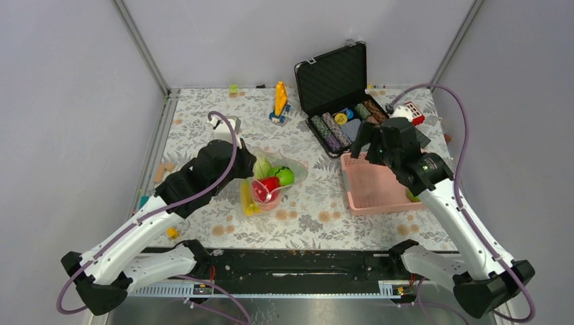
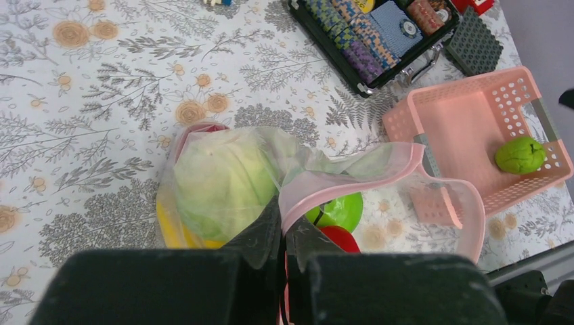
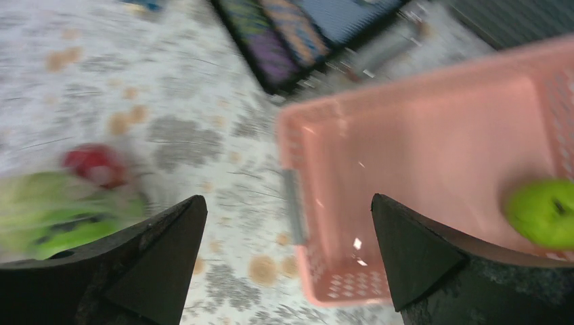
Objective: Place the food in the zip-top bag and seal the zipper
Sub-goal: Place the fake vegetable in the zipper food storage bag, then pick up the fake fruit from the zipper food storage bag, then place the fake fruit in the zipper food storage bag, then adjust the zipper food storage bag at the center of the board.
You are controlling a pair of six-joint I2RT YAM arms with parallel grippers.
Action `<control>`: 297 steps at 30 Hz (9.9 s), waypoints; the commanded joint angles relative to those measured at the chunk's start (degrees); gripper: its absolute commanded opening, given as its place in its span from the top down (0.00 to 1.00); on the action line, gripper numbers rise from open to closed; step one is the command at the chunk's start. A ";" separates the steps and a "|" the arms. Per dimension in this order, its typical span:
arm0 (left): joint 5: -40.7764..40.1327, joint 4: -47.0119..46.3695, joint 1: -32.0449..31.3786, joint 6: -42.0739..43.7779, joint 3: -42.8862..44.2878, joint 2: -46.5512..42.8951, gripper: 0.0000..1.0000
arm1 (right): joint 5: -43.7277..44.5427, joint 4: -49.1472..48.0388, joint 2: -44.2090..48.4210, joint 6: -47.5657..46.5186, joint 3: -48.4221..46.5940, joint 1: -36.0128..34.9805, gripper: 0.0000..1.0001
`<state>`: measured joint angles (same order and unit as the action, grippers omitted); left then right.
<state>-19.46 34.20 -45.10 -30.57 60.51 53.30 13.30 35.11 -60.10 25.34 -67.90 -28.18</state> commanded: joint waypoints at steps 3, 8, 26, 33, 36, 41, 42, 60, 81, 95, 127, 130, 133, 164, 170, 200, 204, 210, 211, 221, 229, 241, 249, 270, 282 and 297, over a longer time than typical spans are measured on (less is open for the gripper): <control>-5.62 -6.65 0.28 -1.43 -0.62 -1.27 1.00 | 3.60 9.31 5.30 2.62 7.03 11.57 0.00; -8.77 -8.13 0.44 -0.71 -0.36 1.17 1.00 | 4.11 12.55 7.29 1.26 8.13 15.52 0.00; -3.49 -16.10 7.59 0.95 -4.41 1.44 1.00 | 0.95 24.23 9.76 -2.98 -2.82 19.61 0.00; 5.97 -22.41 8.65 1.81 -7.25 0.12 1.00 | 6.29 24.91 6.55 -3.16 -6.14 19.83 0.00; 8.00 -23.05 8.72 1.62 -7.10 1.03 1.00 | 11.08 24.50 1.95 -3.72 -5.90 20.98 0.00; 7.85 -21.90 8.92 1.76 -6.76 1.72 1.00 | 15.76 15.21 -3.29 -8.93 0.35 22.18 0.00; 7.31 -21.56 8.89 1.99 -6.58 1.60 1.00 | 16.70 12.69 -4.21 -9.91 2.25 22.31 0.00; 7.64 -23.16 9.00 2.22 -8.16 -0.01 1.00 | 24.22 12.34 -27.95 -11.39 5.78 25.46 0.02; 6.11 -24.62 9.11 2.82 -9.40 0.46 1.00 | 27.74 9.99 -41.57 -16.28 6.50 25.82 0.11; 6.26 -24.65 9.16 2.73 -9.38 1.09 1.00 | 16.58 8.92 -41.39 -20.43 6.19 25.86 0.17; 23.97 -24.57 9.33 -6.32 -3.22 2.37 1.00 | -13.77 7.50 0.15 -10.25 0.30 23.85 0.50; 28.82 -25.57 9.21 -9.49 -2.04 4.18 1.00 | -22.58 4.28 2.93 -8.18 -0.01 22.35 0.51; 31.73 -26.59 8.34 -12.03 -1.01 5.85 1.00 | -27.86 2.87 4.06 -7.76 -1.94 18.82 0.51; 26.40 -20.70 4.10 -10.96 6.28 13.34 1.00 | -27.09 -3.49 -8.26 -10.29 -7.08 -14.96 0.48; 29.37 -20.66 4.06 -11.07 5.99 13.42 1.00 | -14.65 -1.91 -11.14 -7.78 -6.53 -15.67 0.46; 29.55 -21.00 4.51 -12.24 4.91 13.19 1.00 | -10.20 -6.97 -6.47 -8.66 -5.11 -20.66 0.00; 29.57 -20.93 4.78 -12.31 4.48 12.60 1.00 | -9.89 -7.30 -3.48 -8.79 -5.01 -20.68 0.00; 29.49 -20.84 5.02 -12.33 3.98 11.52 1.00 | -3.59 -3.42 0.66 -6.86 -4.87 -20.68 0.00; 29.56 -20.85 5.02 -12.32 3.84 11.37 1.00 | -2.64 -2.63 1.40 -6.51 -4.64 -20.68 0.00; 29.89 -20.78 5.31 -12.32 3.20 10.63 1.00 | 5.65 8.91 2.22 -1.52 -3.57 -20.68 0.21; 29.79 -20.15 5.33 -12.05 2.89 10.58 1.00 | 7.91 9.58 0.01 0.58 -1.91 -20.68 0.36; 29.94 -20.30 5.39 -11.89 2.29 10.71 1.00 | 1.86 2.28 -6.04 6.04 1.46 -20.68 0.53; 28.41 -19.18 5.44 -10.86 2.25 9.55 1.00 | 0.95 0.61 -10.25 8.67 1.25 -20.68 0.55; 34.89 -15.62 5.05 -5.99 12.46 17.70 1.00 | -0.39 22.10 -24.51 1.32 -31.82 -21.68 1.00; 31.50 -16.34 4.26 -8.11 14.00 18.87 1.00 | -4.73 20.78 -30.22 -0.16 -37.78 -25.19 1.00; 35.88 -20.84 0.70 -8.19 8.28 17.87 1.00 | -5.68 6.95 -24.38 4.12 -27.46 -25.20 1.00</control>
<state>10.76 19.14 -42.65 -38.87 69.56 73.23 7.75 51.57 -87.74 27.97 -96.95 -52.99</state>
